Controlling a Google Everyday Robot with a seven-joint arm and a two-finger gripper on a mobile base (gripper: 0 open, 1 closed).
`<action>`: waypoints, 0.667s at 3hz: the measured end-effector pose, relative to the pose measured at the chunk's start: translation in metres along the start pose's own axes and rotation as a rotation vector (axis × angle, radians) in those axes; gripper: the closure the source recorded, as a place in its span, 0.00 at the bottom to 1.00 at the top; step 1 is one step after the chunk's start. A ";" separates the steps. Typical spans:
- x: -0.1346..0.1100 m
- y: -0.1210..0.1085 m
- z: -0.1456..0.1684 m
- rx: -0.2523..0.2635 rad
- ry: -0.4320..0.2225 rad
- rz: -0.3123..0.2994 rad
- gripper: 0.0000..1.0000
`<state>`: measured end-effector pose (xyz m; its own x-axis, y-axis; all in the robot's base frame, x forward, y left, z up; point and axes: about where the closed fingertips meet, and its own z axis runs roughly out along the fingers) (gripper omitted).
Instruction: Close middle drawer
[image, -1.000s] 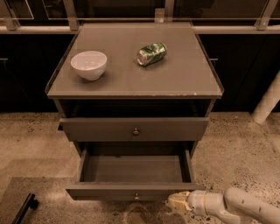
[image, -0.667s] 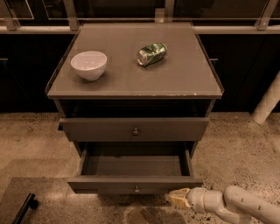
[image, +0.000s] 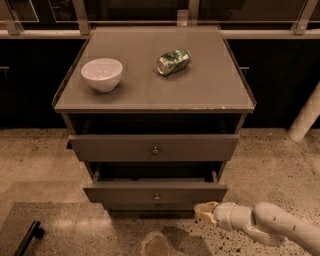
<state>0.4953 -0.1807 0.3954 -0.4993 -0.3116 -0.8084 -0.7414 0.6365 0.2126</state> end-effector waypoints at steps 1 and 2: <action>-0.009 -0.011 0.015 0.030 -0.016 -0.034 1.00; -0.031 -0.031 0.041 0.088 -0.050 -0.094 1.00</action>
Offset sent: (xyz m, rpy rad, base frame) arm 0.1045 0.0287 -0.0005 -0.0930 -0.2335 -0.0653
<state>0.5520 -0.1619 0.3920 -0.4044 -0.3388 -0.8495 -0.7408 0.6661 0.0870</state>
